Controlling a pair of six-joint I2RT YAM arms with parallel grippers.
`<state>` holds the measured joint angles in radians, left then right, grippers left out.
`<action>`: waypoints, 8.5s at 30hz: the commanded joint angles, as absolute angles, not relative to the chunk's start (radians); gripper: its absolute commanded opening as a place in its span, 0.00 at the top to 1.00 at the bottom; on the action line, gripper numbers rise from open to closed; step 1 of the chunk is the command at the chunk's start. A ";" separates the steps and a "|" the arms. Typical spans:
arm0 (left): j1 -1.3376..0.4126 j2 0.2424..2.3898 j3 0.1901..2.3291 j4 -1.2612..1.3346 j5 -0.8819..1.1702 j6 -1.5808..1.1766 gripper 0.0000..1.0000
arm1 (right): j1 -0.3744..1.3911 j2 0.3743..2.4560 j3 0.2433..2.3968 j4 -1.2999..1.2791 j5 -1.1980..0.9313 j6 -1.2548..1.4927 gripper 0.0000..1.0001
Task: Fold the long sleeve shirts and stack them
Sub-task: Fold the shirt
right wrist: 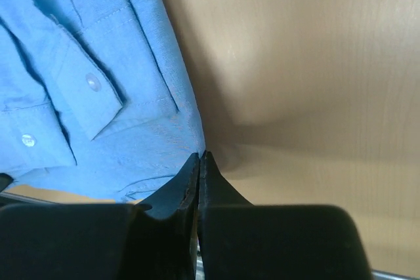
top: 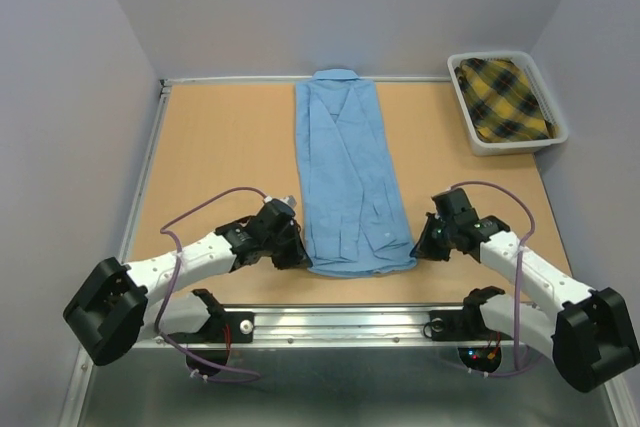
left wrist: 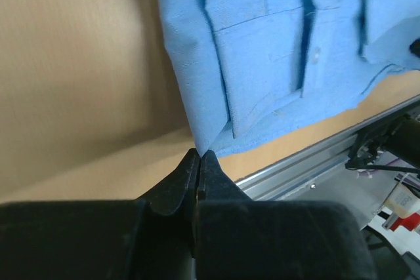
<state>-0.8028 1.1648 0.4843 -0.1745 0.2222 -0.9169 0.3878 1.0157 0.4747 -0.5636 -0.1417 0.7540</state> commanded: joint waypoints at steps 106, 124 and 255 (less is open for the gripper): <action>-0.261 1.945 1.569 -0.091 0.298 -0.459 0.54 | 0.230 2.099 1.841 -0.538 -0.063 0.483 0.67; -0.270 1.516 1.109 -0.005 0.256 -0.463 0.16 | 0.225 1.749 1.422 -0.385 -0.242 0.380 0.27; -0.391 1.712 0.989 0.155 0.175 -0.397 0.85 | 0.216 1.799 1.161 -0.103 -0.391 0.298 0.97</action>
